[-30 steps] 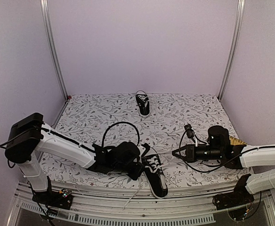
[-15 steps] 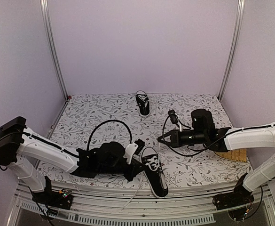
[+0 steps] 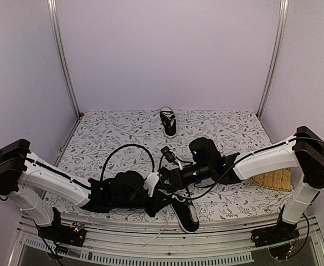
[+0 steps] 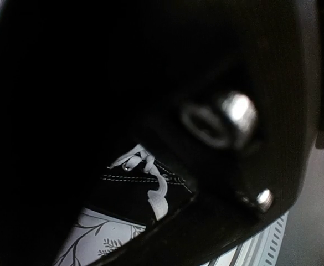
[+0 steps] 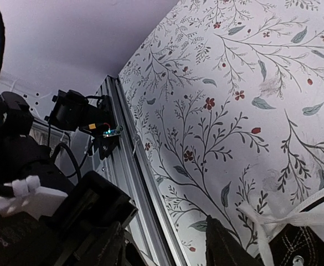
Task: Tie the shoes
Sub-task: Place the half-tied shoelace at the center of the board, then pass from the left arm to the right
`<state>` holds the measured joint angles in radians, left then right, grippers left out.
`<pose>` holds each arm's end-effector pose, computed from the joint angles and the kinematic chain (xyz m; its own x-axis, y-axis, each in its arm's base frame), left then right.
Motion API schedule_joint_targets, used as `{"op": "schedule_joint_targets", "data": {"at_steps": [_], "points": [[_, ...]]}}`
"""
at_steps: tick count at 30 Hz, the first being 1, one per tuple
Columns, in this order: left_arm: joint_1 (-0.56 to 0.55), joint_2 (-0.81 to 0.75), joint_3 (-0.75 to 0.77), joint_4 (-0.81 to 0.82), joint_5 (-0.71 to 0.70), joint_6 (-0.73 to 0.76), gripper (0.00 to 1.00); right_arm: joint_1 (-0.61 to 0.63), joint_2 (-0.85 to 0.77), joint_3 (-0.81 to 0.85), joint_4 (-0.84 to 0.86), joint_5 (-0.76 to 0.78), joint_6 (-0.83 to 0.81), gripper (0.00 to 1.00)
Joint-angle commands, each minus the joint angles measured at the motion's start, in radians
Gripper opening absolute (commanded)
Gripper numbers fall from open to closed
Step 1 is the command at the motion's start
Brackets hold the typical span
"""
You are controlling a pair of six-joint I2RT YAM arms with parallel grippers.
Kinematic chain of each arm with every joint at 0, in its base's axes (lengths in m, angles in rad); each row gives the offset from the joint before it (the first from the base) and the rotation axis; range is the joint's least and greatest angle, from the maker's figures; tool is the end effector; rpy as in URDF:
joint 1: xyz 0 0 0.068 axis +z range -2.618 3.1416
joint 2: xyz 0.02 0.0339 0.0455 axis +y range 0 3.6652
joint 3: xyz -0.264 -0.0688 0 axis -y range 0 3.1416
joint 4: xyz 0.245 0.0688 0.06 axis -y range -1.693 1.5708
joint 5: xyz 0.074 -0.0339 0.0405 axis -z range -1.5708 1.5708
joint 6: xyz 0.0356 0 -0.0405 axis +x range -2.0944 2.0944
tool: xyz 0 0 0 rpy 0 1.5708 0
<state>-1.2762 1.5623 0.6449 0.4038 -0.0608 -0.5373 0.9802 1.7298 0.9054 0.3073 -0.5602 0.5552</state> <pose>0.0920 -0.2958 0.1656 -0.6036 0.2297 -0.7635 0.7343 0.5331 -0.4201 0.1863 0.3118 0.1836 -0.7404 -0.3025 -0.6002 -0.6714 0.2913 0.6814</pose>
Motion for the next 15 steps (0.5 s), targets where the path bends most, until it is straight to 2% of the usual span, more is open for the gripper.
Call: {"op": "schedule_joint_targets", "data": {"at_steps": [1,8,12,15], "points": [[-0.018,-0.012,-0.010,0.034,-0.016,-0.011,0.00,-0.054,-0.082,-0.023,0.026,-0.010,-0.018,0.55],[-0.020,-0.002,0.001,0.031,-0.037,-0.018,0.00,-0.149,-0.306,-0.179,-0.029,0.009,-0.094,0.64],[-0.021,-0.004,0.002,0.023,-0.049,-0.041,0.00,-0.143,-0.431,-0.358,0.116,-0.064,-0.125,0.68],[-0.022,0.000,0.003,0.023,-0.045,-0.053,0.00,-0.106,-0.485,-0.437,0.163,-0.026,-0.132,0.69]]}}
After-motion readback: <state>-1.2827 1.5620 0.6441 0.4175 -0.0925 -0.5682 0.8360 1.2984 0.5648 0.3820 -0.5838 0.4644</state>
